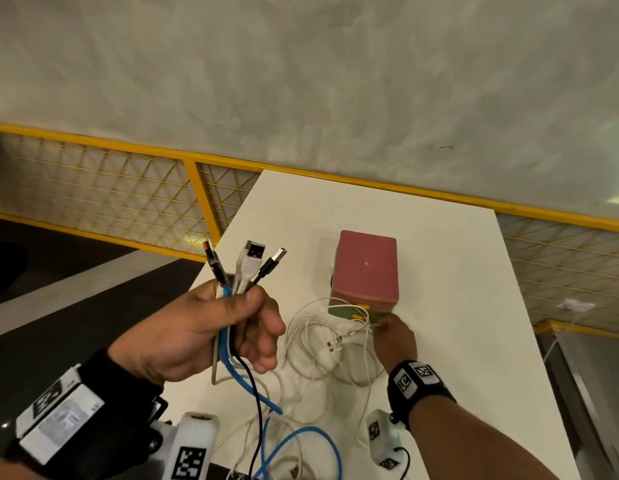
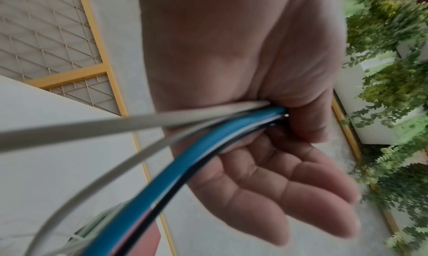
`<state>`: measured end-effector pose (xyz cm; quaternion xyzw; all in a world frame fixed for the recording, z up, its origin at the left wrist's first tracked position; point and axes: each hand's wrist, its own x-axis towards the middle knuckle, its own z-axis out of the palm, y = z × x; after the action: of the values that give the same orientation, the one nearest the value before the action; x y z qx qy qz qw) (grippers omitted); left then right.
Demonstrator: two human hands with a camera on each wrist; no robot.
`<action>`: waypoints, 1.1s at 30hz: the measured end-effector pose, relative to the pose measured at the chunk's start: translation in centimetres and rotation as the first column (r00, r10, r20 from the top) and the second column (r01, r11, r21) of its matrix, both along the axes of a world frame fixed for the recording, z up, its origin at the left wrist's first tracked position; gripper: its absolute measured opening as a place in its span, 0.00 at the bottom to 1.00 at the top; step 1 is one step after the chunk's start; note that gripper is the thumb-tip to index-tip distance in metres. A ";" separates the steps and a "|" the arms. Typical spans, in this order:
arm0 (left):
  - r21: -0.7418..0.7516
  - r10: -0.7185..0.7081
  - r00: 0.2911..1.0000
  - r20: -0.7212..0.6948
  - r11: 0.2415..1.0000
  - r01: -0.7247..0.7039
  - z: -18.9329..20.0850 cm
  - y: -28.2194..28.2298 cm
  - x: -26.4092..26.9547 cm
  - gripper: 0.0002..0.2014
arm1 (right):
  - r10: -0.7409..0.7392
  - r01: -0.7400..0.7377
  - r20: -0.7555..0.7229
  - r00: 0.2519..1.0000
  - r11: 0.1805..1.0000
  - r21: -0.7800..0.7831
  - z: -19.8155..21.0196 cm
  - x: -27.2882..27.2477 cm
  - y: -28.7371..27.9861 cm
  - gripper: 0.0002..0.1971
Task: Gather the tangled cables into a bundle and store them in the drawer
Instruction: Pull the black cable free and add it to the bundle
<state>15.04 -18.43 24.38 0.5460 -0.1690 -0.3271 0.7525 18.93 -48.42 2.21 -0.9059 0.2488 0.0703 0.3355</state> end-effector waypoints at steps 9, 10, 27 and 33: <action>-0.005 0.026 0.995 -0.094 1.000 -0.026 -1.2 -0.6 0.1 0.20 | -0.255 0.252 -0.100 0.962 0.967 -0.042 -1.4 0.6 2.2 0.12; 0.000 0.027 0.995 -0.096 1.000 -0.028 -1.2 -0.7 0.1 0.20 | -0.250 0.246 -0.104 0.963 0.968 -0.046 -1.4 0.7 2.4 0.12; 0.179 0.321 0.939 0.122 0.923 -0.339 -0.3 -4.8 2.7 0.17 | 0.196 -0.259 0.380 0.904 0.958 0.124 10.8 -2.3 -2.5 0.08; 0.265 0.288 0.947 0.140 0.911 -0.316 -0.6 -5.5 1.9 0.17 | 0.270 -0.301 0.169 0.948 0.934 0.193 9.7 -3.8 -0.9 0.14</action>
<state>16.91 -23.97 23.77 0.6833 -0.0705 -0.2003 0.6986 15.16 -49.29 11.94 -0.8933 0.0810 0.0814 0.4347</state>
